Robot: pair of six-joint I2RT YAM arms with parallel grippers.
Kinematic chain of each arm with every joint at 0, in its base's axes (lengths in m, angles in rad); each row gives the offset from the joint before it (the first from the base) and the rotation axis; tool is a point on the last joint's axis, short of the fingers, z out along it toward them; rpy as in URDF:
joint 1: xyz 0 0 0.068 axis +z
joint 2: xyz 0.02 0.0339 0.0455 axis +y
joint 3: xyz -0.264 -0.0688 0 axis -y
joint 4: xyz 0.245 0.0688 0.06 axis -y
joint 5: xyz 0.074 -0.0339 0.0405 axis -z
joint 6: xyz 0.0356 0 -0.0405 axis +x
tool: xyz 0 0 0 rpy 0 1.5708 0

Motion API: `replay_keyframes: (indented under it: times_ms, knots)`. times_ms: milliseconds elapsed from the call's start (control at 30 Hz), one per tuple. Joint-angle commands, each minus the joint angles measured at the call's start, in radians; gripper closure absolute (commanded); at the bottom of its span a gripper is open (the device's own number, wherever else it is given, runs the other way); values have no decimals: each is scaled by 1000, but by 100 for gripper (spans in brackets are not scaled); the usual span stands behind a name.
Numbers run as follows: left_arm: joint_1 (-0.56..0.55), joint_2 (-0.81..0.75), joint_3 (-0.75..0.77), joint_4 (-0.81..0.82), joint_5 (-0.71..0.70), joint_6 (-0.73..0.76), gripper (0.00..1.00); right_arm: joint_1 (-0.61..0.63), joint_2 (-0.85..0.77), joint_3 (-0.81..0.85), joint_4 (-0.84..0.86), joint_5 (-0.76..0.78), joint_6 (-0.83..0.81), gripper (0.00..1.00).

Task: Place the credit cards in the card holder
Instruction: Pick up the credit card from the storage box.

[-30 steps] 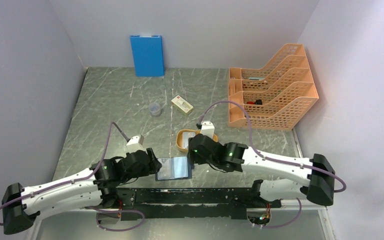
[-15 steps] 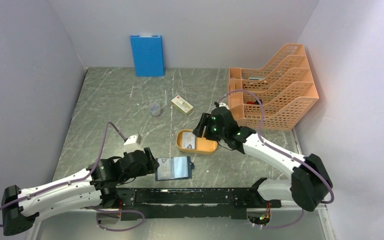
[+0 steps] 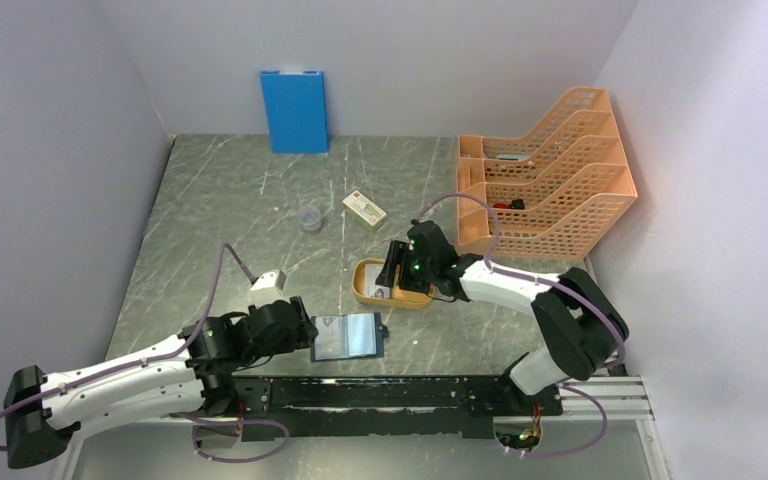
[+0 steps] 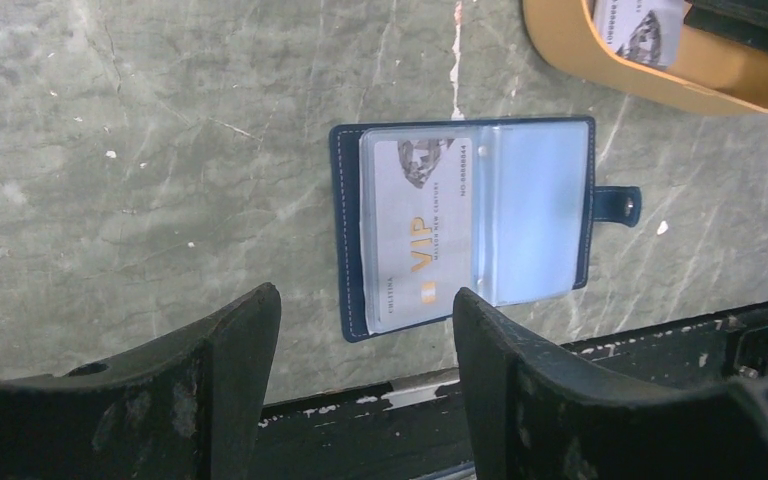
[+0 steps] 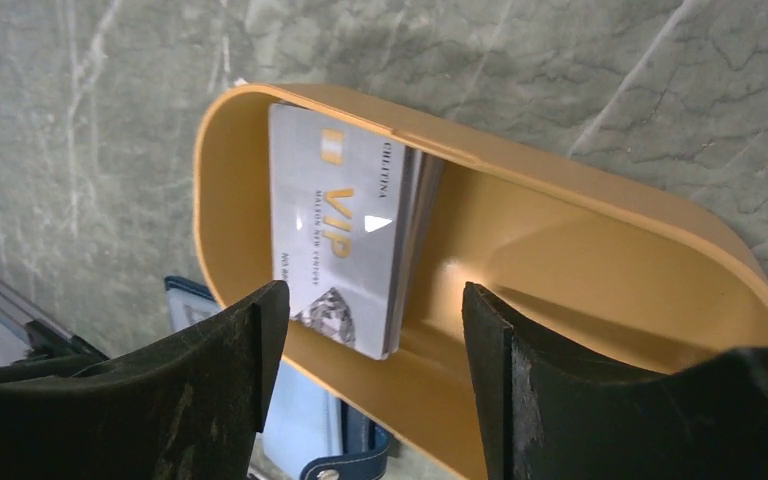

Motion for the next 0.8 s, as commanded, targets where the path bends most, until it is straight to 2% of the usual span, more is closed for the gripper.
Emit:
replay_keyframes:
  times_ms: [0, 267, 533, 767]
  knots:
    - [-2, 27, 20, 8, 5, 13, 32, -8, 45, 22, 30, -10, -27, 33]
    - [-2, 58, 20, 28, 9, 17, 32, -7, 93, 6, 39, -26, -34, 43]
    - [-2, 70, 17, 35, 13, 13, 32, -36, 57, -57, 82, -33, -21, 64]
    - [-2, 74, 11, 40, 14, 5, 32, -62, 30, -90, 104, -59, -18, 68]
